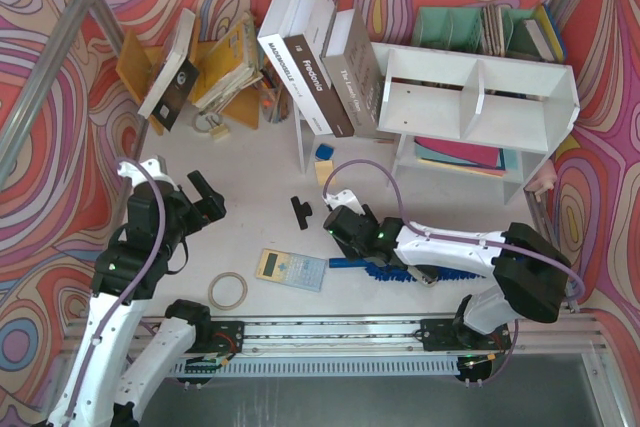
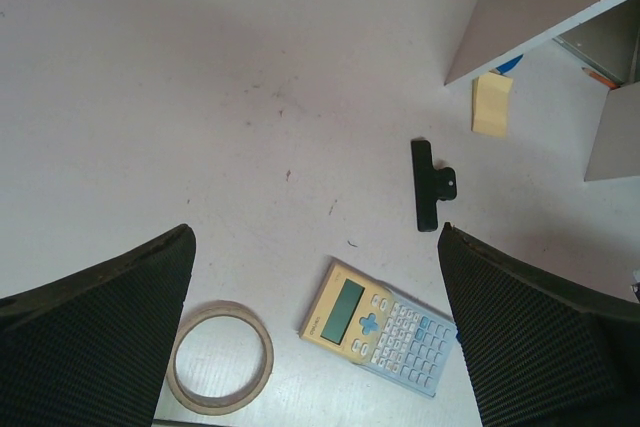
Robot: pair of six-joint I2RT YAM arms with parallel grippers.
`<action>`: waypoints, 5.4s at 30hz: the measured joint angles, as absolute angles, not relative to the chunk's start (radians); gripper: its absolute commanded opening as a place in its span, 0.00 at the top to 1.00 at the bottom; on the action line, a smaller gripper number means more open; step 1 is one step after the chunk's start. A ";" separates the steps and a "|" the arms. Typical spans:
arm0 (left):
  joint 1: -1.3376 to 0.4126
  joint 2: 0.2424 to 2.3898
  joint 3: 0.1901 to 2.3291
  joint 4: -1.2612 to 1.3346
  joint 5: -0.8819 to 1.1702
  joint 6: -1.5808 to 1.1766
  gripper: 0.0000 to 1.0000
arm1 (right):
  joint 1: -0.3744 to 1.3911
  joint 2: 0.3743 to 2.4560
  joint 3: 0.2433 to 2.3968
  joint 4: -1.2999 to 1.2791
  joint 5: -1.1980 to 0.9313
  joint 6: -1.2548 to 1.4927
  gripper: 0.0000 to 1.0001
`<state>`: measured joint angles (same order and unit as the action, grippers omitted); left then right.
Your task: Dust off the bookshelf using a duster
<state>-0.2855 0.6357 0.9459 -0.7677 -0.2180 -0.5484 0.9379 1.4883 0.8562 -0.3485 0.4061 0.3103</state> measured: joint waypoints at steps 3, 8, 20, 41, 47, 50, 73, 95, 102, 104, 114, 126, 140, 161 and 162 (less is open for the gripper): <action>-0.286 0.638 0.946 -0.768 -0.218 -0.548 0.02 | 0.937 1.499 0.856 -0.350 0.414 0.310 0.45; -0.286 0.640 0.946 -0.768 -0.218 -0.548 0.02 | 0.937 1.534 0.856 -0.350 0.421 0.310 0.48; -0.286 0.640 0.945 -0.768 -0.223 -0.549 0.02 | 0.937 1.588 0.856 -0.350 0.448 0.302 0.52; -0.286 0.633 0.944 -0.768 -0.233 -0.549 0.01 | 0.937 1.640 0.897 -0.366 0.509 0.262 0.73; -0.286 0.633 0.944 -0.768 -0.236 -0.549 0.02 | 0.937 1.639 0.917 -0.372 0.525 0.251 0.74; -0.286 0.634 0.944 -0.768 -0.236 -0.549 0.02 | 0.937 1.639 0.928 -0.376 0.533 0.249 0.75; -0.272 0.606 0.940 -0.767 -0.255 -0.550 0.02 | 0.942 1.650 1.036 -0.129 0.485 -0.016 0.77; -0.245 0.582 0.930 -0.760 -0.263 -0.554 0.02 | 0.943 1.761 1.026 0.101 0.348 -0.169 0.73; -0.238 0.582 0.927 -0.760 -0.262 -0.557 0.01 | 0.943 1.813 1.018 0.116 0.339 -0.169 0.61; -0.237 0.582 0.927 -0.760 -0.258 -0.557 0.02 | 0.943 1.813 1.015 0.122 0.339 -0.169 0.56; -0.236 0.582 0.927 -0.757 -0.255 -0.557 0.01 | 0.943 1.772 1.012 0.098 0.365 -0.152 0.46; -0.236 0.570 0.921 -0.753 -0.253 -0.556 0.01 | 0.943 1.432 0.959 -0.168 0.398 0.020 0.37; -0.230 0.575 0.914 -0.750 -0.228 -0.556 0.02 | 0.942 1.304 0.969 -0.655 0.448 0.350 0.27; -0.229 0.578 0.912 -0.738 -0.217 -0.556 0.01 | 0.779 1.351 0.933 -0.715 0.330 0.359 0.30; -0.229 0.578 0.912 -0.738 -0.217 -0.556 0.01 | 0.779 1.355 0.930 -0.714 0.324 0.356 0.30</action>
